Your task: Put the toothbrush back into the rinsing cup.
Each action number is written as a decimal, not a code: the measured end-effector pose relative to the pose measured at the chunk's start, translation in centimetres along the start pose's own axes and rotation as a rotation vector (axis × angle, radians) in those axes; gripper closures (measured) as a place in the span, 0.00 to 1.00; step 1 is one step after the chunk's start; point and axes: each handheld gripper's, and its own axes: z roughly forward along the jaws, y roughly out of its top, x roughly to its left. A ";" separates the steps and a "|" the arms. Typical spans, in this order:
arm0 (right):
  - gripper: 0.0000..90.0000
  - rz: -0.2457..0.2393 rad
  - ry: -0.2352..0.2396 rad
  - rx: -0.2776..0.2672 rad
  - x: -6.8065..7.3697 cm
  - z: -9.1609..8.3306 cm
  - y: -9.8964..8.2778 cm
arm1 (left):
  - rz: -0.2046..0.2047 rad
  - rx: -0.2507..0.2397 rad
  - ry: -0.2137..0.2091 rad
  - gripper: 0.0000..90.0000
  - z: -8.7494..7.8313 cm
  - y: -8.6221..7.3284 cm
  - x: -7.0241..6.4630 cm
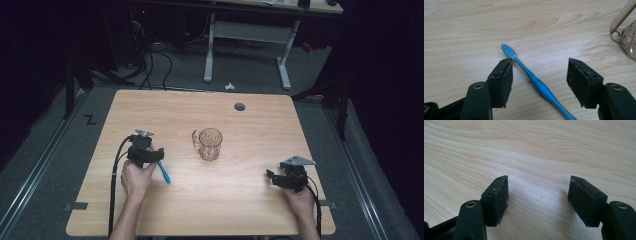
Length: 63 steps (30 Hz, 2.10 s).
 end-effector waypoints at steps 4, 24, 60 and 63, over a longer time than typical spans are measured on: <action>0.37 0.000 0.000 0.000 0.0 0.0 0.0 | 0.023 -0.014 0.004 0.48 0.2 0.4 0.2; 0.37 0.002 0.001 0.000 0.0 0.0 0.0 | -0.053 0.051 -0.008 0.52 2.2 0.6 1.6; 0.37 0.001 0.001 0.000 0.0 0.0 0.0 | -0.076 0.147 -0.012 0.68 5.0 0.3 1.5; 0.37 0.001 0.001 0.000 0.0 0.0 0.0 | -0.072 0.147 -0.016 0.71 5.0 0.3 1.4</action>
